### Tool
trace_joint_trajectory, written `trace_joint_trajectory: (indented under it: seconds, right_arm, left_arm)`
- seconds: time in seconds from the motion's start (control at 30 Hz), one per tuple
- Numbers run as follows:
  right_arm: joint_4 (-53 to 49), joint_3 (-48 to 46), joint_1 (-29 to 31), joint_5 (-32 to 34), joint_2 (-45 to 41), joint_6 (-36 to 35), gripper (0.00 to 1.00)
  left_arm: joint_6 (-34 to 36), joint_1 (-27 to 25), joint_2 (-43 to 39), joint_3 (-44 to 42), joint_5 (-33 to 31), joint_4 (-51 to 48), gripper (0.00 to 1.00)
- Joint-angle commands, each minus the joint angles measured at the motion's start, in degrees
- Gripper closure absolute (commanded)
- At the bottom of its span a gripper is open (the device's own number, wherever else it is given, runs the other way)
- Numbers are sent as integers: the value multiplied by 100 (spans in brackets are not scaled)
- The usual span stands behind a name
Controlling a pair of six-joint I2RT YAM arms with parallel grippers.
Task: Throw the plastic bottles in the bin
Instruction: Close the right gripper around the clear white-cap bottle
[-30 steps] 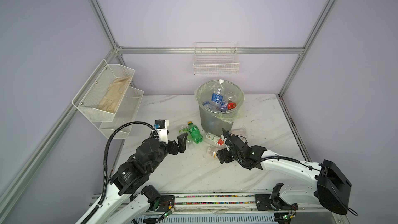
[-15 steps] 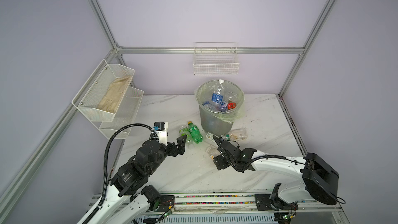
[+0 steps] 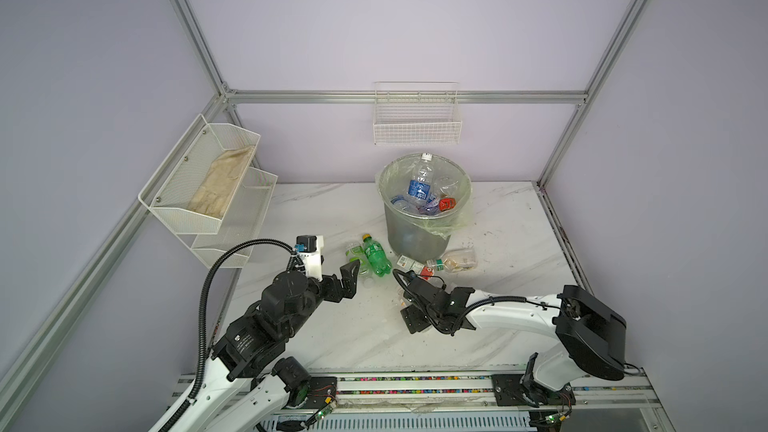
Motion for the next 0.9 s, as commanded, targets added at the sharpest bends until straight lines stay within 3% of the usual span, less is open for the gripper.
trace_joint_trajectory:
  seconds: [0.0,0.57,0.63,0.87]
  right_arm:
    - [-121,182,94,228,186,115,21]
    - [-538,889,136,587,746,128,19]
    - [-565,884,131,596,739,127,22]
    - [-627,770,144,613,675,145,50]
  left_arm:
    - [-94,-13,-56,-250,-7,84,0]
    - [-94,-13,-187,-296,-69,1,0]
    - [-94,-13,-194,-311,-69,5,0]
    - [-112,-13,-188,-341,-78,16,0]
